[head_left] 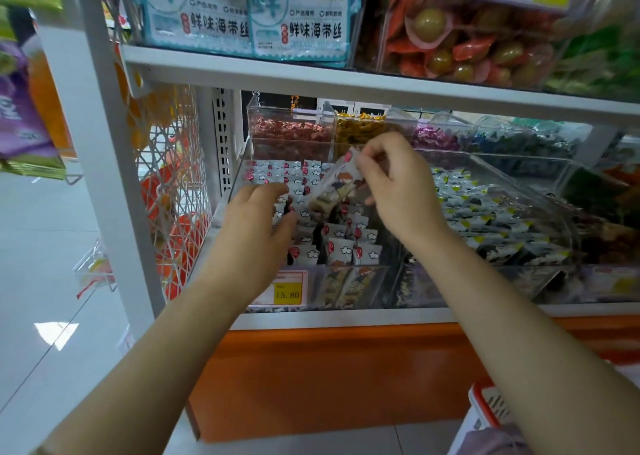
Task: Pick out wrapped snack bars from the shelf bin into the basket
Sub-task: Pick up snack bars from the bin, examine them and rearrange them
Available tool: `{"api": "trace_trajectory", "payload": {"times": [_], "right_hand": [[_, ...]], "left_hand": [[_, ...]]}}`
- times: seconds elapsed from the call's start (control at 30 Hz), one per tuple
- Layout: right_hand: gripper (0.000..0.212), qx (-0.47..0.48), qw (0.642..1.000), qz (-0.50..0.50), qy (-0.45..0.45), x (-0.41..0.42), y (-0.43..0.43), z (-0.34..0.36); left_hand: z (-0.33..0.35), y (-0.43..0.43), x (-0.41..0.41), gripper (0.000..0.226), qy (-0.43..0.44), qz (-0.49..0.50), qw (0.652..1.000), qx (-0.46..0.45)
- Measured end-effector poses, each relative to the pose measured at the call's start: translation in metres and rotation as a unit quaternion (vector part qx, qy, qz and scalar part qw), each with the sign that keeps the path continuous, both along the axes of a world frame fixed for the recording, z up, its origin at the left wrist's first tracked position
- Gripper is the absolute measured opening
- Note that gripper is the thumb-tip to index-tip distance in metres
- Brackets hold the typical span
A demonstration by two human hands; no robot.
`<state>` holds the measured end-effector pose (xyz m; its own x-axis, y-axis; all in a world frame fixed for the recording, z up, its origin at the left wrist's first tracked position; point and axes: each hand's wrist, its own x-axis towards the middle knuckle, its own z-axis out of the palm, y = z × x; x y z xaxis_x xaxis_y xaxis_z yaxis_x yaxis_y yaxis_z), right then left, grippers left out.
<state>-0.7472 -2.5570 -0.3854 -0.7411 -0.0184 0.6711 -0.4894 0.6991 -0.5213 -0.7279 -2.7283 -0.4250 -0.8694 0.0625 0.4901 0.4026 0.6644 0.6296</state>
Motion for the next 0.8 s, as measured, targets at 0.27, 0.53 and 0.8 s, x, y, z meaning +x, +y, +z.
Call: {"api": "trace_trajectory", "payload": {"times": [0.27, 0.53, 0.8], "right_hand": [[0.012, -0.450, 0.873, 0.113, -0.149, 0.042, 0.006, -0.018], [0.015, -0.599, 0.724, 0.230, -0.253, 0.054, 0.009, -0.028], [0.017, -0.582, 0.738, 0.247, -0.236, 0.057, 0.006, -0.032]], "left_hand": [[0.004, 0.007, 0.012, 0.026, -0.133, -0.079, 0.964, 0.218], [0.005, 0.009, 0.015, 0.030, -0.238, -0.112, 0.882, 0.392], [0.006, 0.005, 0.014, 0.025, -0.268, -0.118, 0.818, 0.495]]}}
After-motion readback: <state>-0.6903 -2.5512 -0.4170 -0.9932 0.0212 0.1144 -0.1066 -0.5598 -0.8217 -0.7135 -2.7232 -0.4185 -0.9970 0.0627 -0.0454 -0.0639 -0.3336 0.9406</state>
